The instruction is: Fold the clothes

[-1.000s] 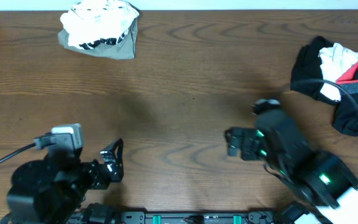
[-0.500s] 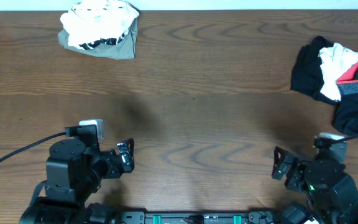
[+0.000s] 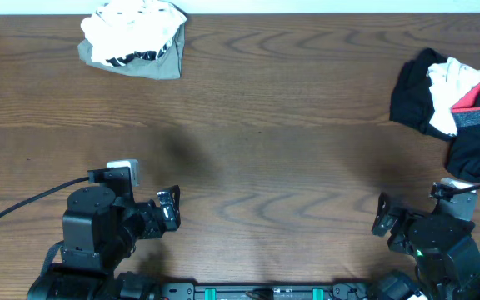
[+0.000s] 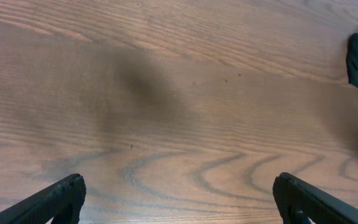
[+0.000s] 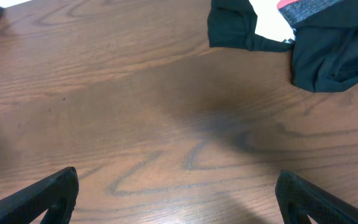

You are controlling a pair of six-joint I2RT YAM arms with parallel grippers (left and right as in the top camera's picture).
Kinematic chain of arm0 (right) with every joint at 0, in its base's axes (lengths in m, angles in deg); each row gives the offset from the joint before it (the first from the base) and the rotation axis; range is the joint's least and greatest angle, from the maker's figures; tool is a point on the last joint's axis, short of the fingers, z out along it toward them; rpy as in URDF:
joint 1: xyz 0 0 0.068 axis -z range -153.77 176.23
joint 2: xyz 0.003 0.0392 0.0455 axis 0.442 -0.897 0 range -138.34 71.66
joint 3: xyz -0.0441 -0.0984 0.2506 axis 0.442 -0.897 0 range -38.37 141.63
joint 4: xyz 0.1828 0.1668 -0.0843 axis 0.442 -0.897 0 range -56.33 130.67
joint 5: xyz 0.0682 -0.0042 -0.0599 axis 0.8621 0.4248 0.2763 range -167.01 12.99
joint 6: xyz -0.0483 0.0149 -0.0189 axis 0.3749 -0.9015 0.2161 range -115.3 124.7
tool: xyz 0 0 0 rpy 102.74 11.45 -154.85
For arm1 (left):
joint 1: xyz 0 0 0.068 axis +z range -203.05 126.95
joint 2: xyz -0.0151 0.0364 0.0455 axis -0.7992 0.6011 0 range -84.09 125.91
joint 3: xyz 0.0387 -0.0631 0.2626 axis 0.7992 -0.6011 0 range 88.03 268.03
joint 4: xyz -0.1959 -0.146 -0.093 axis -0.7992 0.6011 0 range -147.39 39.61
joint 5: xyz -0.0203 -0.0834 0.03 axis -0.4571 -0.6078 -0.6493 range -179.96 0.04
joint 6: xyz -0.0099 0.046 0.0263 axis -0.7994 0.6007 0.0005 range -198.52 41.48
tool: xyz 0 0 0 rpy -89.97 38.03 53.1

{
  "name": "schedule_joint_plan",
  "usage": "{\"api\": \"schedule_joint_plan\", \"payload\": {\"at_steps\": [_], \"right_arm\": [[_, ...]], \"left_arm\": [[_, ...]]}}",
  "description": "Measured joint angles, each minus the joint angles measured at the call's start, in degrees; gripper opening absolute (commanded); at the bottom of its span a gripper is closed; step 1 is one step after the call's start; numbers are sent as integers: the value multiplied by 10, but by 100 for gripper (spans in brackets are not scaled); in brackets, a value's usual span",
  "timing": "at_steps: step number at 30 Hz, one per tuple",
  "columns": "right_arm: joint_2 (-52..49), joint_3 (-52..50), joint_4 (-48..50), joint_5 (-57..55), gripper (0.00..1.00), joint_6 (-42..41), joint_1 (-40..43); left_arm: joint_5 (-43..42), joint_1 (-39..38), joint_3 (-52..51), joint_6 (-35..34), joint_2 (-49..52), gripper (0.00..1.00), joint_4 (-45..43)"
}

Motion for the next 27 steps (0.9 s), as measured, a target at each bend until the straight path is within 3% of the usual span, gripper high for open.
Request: {"api": "schedule_joint_plan", "payload": {"at_steps": [22,27], "right_arm": [[0,0,-8,-3,99,-1,1],[0,0,-6,-1,99,-1,67]], "left_arm": [[0,0,0,0,0,98,0],[0,0,0,0,0,98,0]]}}
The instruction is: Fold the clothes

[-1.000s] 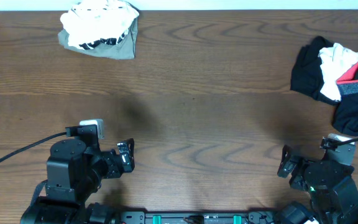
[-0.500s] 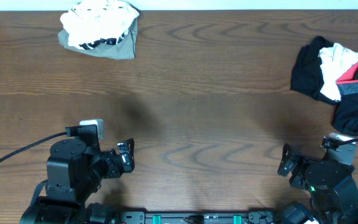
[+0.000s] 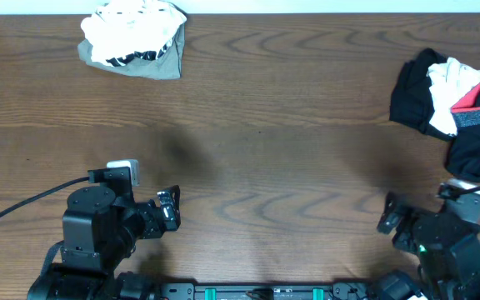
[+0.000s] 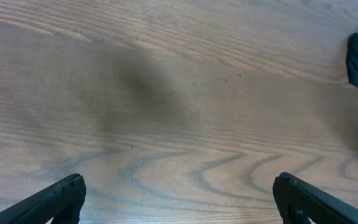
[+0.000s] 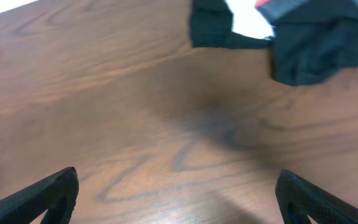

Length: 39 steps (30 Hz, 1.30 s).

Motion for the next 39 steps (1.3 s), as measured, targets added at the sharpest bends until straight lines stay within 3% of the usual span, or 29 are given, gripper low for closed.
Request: {"api": "schedule_joint_plan", "payload": {"at_steps": [9,14,21,39], "right_arm": [[47,0,28,53,99,6,230],[108,0,33,83,99,49,309],[151,-40,115,101,99,107,326],[298,-395,556,227,99,188,327]], "left_arm": [[0,0,0,0,0,98,-1],[0,0,0,0,0,98,-1],[0,0,0,0,0,98,-1],[-2,0,-1,0,0,98,-2]]}}
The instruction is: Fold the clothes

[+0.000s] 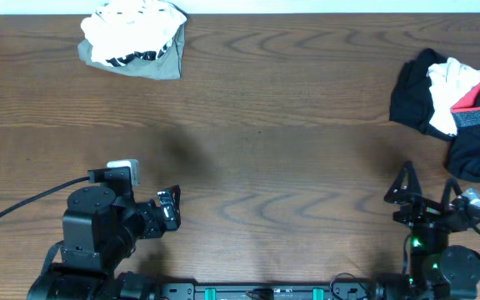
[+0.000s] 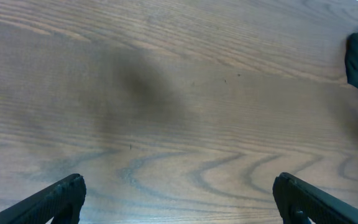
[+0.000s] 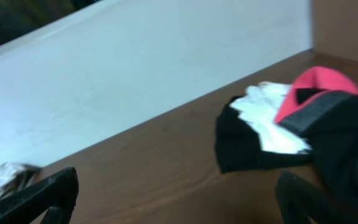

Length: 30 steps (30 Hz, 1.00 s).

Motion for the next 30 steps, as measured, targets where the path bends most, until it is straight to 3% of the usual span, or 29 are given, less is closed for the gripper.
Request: {"api": "schedule_joint_plan", "payload": {"at_steps": [15,20,30], "right_arm": [[11,-147,292,45,99,6,0],[11,-170,336,52,99,6,0],[11,-181,306,71,99,58,0]], "left_arm": [[0,0,0,0,0,98,0],[0,0,0,0,0,98,0],[0,0,0,0,0,98,0]]}}
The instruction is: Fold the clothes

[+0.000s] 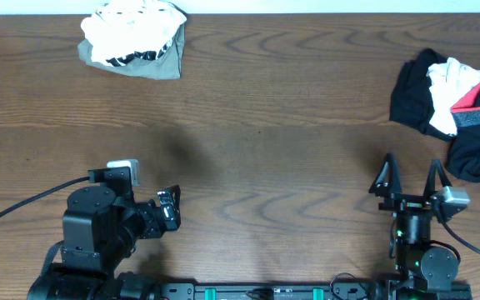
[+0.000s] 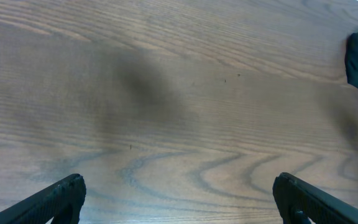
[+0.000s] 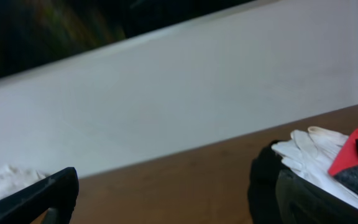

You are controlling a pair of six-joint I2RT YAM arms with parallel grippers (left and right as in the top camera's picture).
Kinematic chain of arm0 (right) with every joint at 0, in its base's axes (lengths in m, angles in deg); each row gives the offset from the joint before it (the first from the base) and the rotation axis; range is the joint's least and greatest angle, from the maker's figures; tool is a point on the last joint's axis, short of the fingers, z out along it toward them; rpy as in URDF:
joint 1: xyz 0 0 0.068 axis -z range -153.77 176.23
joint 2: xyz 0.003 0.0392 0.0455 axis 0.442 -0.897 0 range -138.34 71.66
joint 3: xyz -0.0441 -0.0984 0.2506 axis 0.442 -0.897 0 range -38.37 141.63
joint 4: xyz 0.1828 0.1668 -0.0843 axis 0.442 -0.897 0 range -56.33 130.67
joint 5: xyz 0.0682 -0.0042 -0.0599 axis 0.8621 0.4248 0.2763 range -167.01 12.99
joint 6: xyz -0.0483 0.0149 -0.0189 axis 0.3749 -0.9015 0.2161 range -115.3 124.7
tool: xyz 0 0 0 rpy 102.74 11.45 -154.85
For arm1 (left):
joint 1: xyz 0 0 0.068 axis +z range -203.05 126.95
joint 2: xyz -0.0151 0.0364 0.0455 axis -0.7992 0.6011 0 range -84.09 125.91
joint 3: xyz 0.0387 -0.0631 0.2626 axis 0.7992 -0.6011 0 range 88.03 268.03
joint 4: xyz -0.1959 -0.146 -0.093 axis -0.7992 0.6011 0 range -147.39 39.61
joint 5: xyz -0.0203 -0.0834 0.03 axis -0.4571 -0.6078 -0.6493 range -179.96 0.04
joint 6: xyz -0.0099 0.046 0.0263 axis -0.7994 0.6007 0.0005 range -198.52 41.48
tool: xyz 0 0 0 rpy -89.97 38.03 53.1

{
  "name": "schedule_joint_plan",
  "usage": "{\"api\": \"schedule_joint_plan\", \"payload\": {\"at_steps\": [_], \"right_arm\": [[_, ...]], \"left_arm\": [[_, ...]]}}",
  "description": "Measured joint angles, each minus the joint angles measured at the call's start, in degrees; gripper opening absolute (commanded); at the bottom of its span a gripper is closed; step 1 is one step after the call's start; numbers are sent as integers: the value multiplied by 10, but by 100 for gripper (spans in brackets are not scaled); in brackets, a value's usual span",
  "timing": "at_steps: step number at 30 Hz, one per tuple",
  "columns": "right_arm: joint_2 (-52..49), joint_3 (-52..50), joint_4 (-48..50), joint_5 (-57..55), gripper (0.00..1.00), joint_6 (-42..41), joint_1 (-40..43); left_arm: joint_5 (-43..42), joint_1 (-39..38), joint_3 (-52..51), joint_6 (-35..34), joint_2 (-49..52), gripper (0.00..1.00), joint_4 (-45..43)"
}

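Note:
A heap of black, white and red clothes (image 1: pixel 452 112) lies at the table's right edge; the right wrist view shows it low on the right (image 3: pixel 309 152). My right gripper (image 1: pixel 408 179) stands open in front of that heap, level and aimed at the far wall, with nothing between its fingers (image 3: pixel 55 193). My left gripper (image 1: pixel 169 208) rests open and empty near the front left, looking down at bare wood (image 2: pixel 179 124). A black bit of cloth shows at that view's right edge.
A bundled grey and white garment (image 1: pixel 133 37) sits at the far left edge, faintly seen in the right wrist view as a white bundle (image 3: pixel 5 180). A white wall (image 3: pixel 179 106) runs behind the brown table (image 1: pixel 273 125). A cable (image 1: pixel 23 208) trails from the left arm.
My right gripper has shifted a little left and squared up toward the far edge. Its camera now points higher, showing more wall. The left arm and the clothes have not moved.
My right gripper first lay low at the front right, open and looking down at the table. It was then slightly further right, then raised and tilted toward the clothes heap. Now it faces the back wall, open. The left arm stayed still throughout.

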Motion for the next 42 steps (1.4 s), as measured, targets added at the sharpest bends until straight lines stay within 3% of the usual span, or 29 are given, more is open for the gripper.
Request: {"api": "schedule_joint_plan", "payload": {"at_steps": [9,42], "right_arm": [[0,-1,-142,9,99,35,0],[0,-1,-143,11,99,61,0]], "left_arm": [[0,0,0,0,0,98,0],[0,0,0,0,0,98,0]]}}
